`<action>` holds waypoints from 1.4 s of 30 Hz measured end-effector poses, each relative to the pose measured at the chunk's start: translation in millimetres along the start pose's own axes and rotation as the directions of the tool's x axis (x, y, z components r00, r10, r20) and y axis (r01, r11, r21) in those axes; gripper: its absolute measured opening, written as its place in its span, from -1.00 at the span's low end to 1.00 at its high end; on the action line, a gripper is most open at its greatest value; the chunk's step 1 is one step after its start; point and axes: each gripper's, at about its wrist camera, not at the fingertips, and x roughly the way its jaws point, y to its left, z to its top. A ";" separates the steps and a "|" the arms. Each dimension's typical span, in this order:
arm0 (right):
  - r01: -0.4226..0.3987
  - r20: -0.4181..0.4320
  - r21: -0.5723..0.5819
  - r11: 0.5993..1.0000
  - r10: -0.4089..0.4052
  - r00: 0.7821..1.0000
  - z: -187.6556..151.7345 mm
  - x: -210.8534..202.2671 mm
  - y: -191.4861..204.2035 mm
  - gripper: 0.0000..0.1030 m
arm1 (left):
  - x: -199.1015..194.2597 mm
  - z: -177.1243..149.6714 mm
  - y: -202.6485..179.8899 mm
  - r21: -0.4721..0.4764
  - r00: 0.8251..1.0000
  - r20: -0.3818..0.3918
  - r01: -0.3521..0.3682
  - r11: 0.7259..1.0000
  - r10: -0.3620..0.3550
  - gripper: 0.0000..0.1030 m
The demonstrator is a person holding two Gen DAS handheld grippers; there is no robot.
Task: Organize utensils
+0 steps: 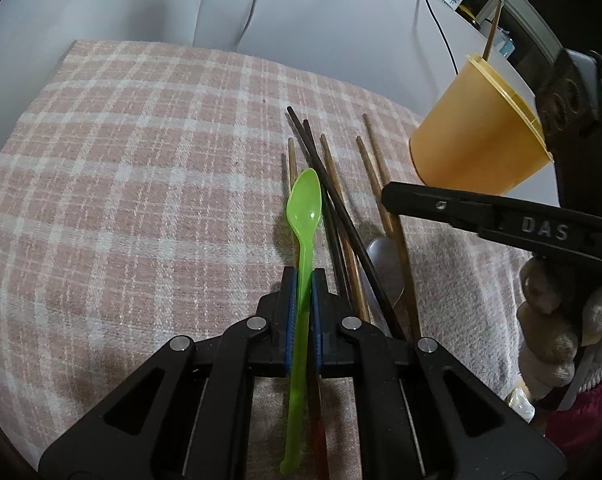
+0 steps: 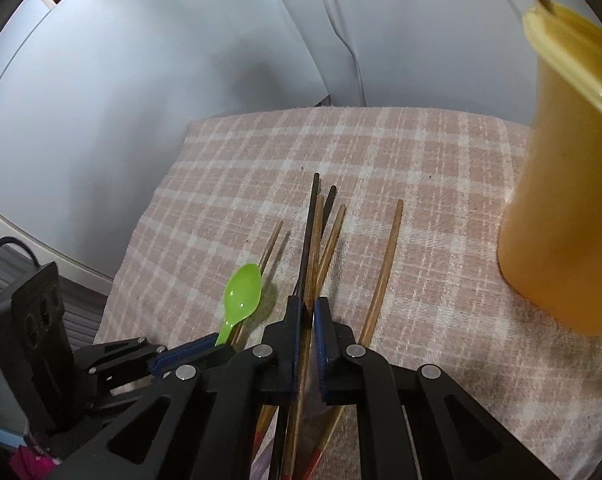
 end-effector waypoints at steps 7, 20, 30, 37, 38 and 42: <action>0.007 0.017 -0.005 1.000 -0.007 1.000 -4.4 -12.5 -2.7 -0.92 | 7.3 1.9 1.2 0.009 0.999 -0.025 -0.021 1.000 0.021 -0.91; 0.012 0.044 -0.025 1.000 -0.011 0.999 -10.9 -28.6 2.5 -0.92 | 19.0 27.7 12.5 -0.061 1.000 -0.027 -0.003 0.998 0.001 -0.90; 0.003 0.059 -0.019 1.000 -0.001 0.998 -13.6 -38.3 -1.1 -0.92 | 5.0 34.7 22.1 -0.079 1.000 0.015 0.012 0.997 -0.011 -0.90; -0.006 0.106 -0.019 1.000 0.008 0.994 -18.5 -66.2 -4.0 -0.92 | -22.4 41.9 14.6 -0.069 0.995 0.078 0.062 0.996 -0.057 -0.90; -0.006 0.113 -0.021 1.000 0.008 0.994 -18.7 -70.4 -4.0 -0.92 | -31.1 44.7 9.9 -0.056 0.993 0.101 0.065 0.996 -0.059 -0.90; 0.001 0.154 -0.029 1.000 0.003 0.988 -20.8 -92.7 -4.4 -0.92 | -52.0 55.0 -6.3 -0.023 0.984 0.159 0.090 0.996 -0.085 -0.90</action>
